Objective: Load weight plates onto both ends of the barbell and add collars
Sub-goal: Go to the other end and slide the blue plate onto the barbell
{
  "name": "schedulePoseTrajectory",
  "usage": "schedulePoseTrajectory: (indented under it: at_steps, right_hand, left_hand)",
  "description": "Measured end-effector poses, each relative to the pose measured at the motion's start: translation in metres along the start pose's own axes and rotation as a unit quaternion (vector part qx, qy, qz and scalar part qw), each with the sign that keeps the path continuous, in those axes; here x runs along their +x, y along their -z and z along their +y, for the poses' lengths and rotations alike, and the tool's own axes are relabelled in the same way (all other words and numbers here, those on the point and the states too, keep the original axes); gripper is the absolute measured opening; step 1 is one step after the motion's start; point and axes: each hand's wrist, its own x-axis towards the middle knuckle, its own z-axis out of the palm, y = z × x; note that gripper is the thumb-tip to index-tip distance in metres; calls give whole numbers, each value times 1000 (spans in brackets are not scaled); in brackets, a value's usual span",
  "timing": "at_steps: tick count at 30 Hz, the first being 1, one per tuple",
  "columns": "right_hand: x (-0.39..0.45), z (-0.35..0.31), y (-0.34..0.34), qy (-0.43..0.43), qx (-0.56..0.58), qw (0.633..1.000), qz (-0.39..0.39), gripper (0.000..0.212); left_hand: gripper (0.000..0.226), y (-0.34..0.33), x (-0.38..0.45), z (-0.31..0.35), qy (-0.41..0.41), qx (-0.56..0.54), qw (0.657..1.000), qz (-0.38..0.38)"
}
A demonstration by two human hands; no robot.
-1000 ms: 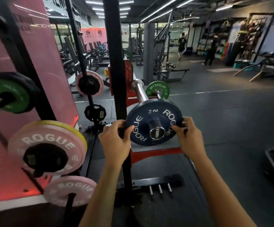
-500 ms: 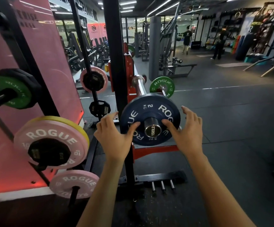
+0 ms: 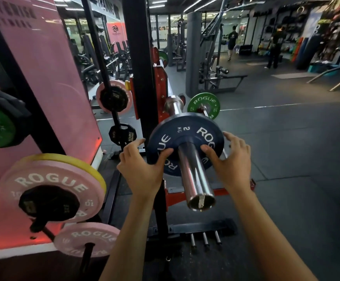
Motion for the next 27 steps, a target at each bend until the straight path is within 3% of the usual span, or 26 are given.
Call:
schedulePoseTrajectory:
  at_steps: [6, 13, 19, 27]
  right_hand:
    - [61, 4, -43, -5, -20, 1000, -15, 81]
    - [117, -1, -101, 9, 4, 1000, 6, 52]
    - [160, 13, -147, -3, -19, 1000, 8, 56]
    - [178, 17, -164, -25, -35, 999, 11, 63]
  left_hand:
    - [74, -50, 50, -15, 5, -28, 1000, -7]
    - [75, -108, 109, -43, 12, -48, 998, -34]
    - [67, -151, 147, -62, 20, -47, 998, -46]
    - [77, -161, 178, -68, 11, 4, 997, -70]
